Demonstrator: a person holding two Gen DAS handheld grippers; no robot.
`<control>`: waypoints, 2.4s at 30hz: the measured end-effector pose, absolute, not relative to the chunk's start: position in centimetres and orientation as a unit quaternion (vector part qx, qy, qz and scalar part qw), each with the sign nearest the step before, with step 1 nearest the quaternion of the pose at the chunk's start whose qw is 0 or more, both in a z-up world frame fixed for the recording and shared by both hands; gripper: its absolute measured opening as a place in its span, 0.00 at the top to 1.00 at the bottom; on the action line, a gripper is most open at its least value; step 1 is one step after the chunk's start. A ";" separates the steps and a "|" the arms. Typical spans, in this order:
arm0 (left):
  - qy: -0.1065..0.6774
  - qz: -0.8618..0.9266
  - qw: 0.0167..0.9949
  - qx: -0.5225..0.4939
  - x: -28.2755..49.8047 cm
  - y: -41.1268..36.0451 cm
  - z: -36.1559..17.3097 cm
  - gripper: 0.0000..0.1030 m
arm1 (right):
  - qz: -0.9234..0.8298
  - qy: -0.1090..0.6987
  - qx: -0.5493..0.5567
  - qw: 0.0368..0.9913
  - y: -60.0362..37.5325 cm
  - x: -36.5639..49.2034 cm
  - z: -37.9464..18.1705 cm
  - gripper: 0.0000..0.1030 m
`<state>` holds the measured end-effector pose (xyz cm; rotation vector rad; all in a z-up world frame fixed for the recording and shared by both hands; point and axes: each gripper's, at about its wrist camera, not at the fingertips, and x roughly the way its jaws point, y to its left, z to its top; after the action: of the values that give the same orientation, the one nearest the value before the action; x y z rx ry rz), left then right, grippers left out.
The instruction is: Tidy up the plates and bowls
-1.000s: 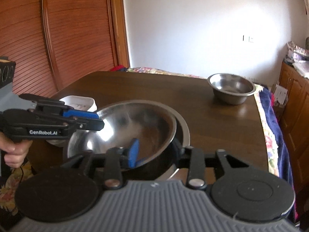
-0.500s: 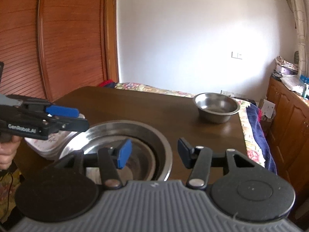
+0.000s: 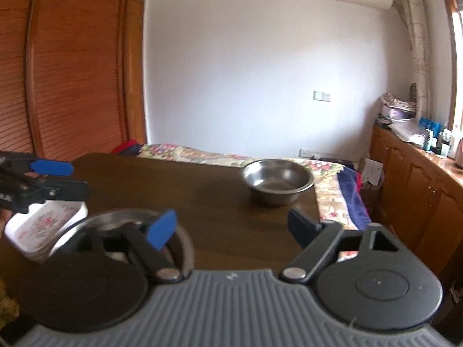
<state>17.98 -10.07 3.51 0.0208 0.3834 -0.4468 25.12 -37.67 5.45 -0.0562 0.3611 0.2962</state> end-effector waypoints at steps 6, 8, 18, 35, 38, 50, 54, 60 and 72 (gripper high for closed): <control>0.189 -0.219 0.957 0.009 19.3 -10.1 3.8 0.00 | 0.132 0.180 -0.030 0.974 -38.9 27.2 4.9 0.00; 0.189 -0.219 0.957 0.013 19.8 -10.2 3.9 0.00 | 0.128 0.184 -0.028 0.974 -39.2 27.8 4.8 0.00; 0.193 -0.223 0.955 0.037 23.2 -11.9 4.7 0.00 | 0.123 0.190 -0.025 0.974 -40.2 30.6 4.6 0.00; 0.222 -0.238 0.944 0.048 31.3 -16.5 5.4 0.00 | 0.133 0.206 -0.027 0.969 -41.6 36.7 4.6 0.00; 0.228 -0.240 0.942 0.054 32.8 -17.5 5.1 0.00 | 0.136 0.211 -0.027 0.968 -41.7 37.8 4.3 0.00; 0.286 -0.250 0.923 0.058 37.5 -20.2 2.4 0.07 | 0.146 0.241 -0.028 0.959 -42.6 40.5 3.3 0.15; 0.302 -0.254 0.916 0.069 38.5 -21.2 1.8 0.14 | 0.157 0.250 -0.024 0.955 -42.5 40.8 3.2 0.26; 0.315 -0.258 0.910 0.076 39.2 -22.3 1.2 0.19 | 0.167 0.256 -0.014 0.952 -42.4 40.7 3.1 0.36; 0.320 -0.253 0.908 0.101 40.2 -23.6 1.1 0.19 | 0.173 0.265 0.007 0.949 -42.7 41.4 2.8 0.41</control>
<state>40.24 -23.62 1.10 0.2076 0.6597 -0.5214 41.40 -42.74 2.79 0.0150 0.5392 0.3517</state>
